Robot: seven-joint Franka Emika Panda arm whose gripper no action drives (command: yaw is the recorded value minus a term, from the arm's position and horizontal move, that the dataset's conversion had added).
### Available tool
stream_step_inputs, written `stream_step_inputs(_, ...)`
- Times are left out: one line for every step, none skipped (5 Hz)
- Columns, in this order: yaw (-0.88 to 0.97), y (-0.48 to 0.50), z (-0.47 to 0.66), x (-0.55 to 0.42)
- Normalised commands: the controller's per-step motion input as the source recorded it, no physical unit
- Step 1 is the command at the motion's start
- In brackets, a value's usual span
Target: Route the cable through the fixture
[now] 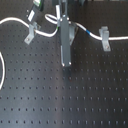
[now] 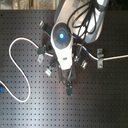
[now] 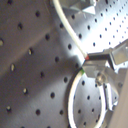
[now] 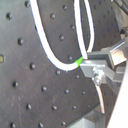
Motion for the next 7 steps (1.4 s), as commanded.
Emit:
stream_step_inputs(0.11,-0.229,-0.40,0.132)
stream_step_inputs(0.29,-0.130,-0.34,0.105)
stream_step_inputs(0.45,-0.029,-0.15,0.246)
stream_step_inputs(0.65,-0.033,-0.13,0.175)
stream_step_inputs(0.79,-0.069,-0.23,-0.006)
stream_step_inputs(0.82,-0.030,-0.29,-0.005)
stream_step_inputs(0.93,0.029,-0.20,-0.084)
